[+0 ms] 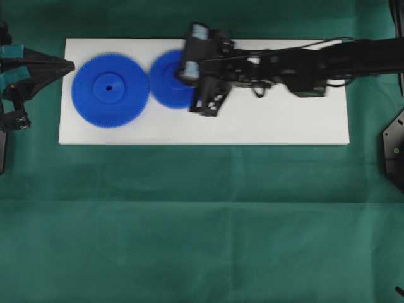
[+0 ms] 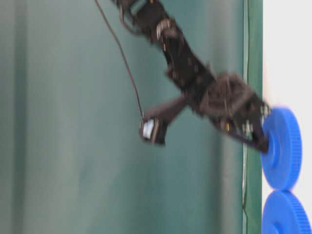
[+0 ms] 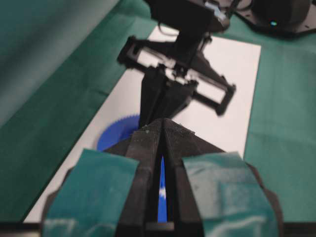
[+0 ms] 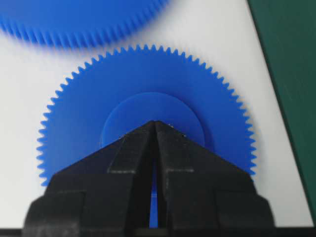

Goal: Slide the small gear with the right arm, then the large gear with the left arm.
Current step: 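Slide the small gear left with the right gripper against the large gear, then slide the small gear back right with the right gripper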

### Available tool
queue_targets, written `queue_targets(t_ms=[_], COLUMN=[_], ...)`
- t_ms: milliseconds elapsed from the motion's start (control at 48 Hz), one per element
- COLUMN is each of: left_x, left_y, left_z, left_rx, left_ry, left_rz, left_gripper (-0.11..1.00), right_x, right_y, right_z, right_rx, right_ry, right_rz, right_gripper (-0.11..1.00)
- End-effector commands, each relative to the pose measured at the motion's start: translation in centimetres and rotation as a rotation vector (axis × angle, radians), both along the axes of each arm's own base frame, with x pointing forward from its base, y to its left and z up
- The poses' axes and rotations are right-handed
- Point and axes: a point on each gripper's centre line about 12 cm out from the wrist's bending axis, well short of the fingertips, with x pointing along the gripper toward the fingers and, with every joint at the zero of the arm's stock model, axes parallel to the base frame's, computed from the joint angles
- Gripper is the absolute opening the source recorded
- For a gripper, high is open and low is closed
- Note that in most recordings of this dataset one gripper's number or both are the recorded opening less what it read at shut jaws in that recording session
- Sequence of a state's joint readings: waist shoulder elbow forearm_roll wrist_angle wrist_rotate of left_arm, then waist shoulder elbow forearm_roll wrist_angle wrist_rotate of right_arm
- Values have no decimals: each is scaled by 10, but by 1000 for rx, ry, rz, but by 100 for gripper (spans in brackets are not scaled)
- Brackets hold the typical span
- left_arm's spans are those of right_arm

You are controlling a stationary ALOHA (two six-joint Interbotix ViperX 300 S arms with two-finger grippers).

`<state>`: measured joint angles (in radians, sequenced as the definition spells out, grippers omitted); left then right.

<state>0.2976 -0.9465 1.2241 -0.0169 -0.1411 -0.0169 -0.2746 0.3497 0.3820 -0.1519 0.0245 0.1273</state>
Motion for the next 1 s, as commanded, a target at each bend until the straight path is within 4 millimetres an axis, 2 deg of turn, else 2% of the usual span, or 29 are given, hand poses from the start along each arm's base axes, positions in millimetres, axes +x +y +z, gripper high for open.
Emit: queue_targets(t_ms=[0, 125, 979], left_x=[1, 1, 1], left_y=[1, 1, 1], left_z=[4, 4, 3], left_rx=[2, 1, 2], left_ry=[-12, -13, -11], left_rz=[2, 4, 2], left_gripper=[-1, -1, -1], right_x=[13, 21, 20], right_y=[11, 15, 15], right_z=[-1, -1, -1], right_rx=[-15, -27, -24], right_ry=[18, 22, 37], right_rz=[41, 61, 57], right_gripper=[50, 50, 50])
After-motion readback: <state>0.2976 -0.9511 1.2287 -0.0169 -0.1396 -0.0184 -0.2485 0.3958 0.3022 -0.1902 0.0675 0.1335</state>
